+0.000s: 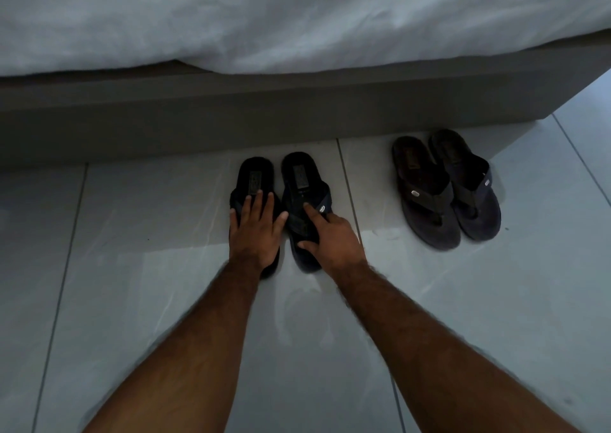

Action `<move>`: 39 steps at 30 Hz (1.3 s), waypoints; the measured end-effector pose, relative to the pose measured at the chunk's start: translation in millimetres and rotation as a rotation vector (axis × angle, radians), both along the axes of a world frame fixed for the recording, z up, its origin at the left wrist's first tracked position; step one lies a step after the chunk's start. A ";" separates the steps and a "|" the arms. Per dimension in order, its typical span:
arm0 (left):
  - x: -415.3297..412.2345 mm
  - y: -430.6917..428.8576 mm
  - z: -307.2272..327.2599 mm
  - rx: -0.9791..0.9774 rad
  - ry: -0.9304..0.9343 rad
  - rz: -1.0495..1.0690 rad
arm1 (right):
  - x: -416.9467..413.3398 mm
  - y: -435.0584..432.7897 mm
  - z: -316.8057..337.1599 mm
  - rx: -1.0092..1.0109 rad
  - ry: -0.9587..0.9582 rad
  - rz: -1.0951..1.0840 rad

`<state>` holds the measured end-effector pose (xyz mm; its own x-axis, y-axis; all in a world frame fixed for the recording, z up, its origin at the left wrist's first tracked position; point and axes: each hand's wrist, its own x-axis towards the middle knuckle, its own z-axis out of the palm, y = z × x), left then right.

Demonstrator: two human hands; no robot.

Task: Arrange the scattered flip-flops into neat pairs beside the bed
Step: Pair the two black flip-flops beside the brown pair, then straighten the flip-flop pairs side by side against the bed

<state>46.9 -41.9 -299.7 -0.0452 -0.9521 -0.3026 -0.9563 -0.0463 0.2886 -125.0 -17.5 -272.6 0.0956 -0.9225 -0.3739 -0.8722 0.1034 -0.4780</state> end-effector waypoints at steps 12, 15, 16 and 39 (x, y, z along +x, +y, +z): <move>-136.9 -1.7 40.4 -0.307 0.298 -0.322 | -154.8 -9.2 19.7 -0.377 0.404 -0.453; -201.0 -15.7 41.8 -0.177 0.290 -0.401 | -215.9 -18.7 16.7 -0.310 0.391 -0.522; -220.5 -19.6 41.2 -0.129 0.273 -0.411 | -234.6 -21.2 14.5 -0.268 0.387 -0.526; -291.6 -0.7 10.7 0.056 -0.049 -0.528 | -288.8 5.9 -13.3 0.037 0.149 -0.478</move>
<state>-244.6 -42.5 -289.0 -0.4986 -0.7857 -0.3662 -0.8658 0.4313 0.2537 -413.8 -11.6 -286.0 -0.3909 -0.8360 -0.3850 -0.7817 0.5224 -0.3406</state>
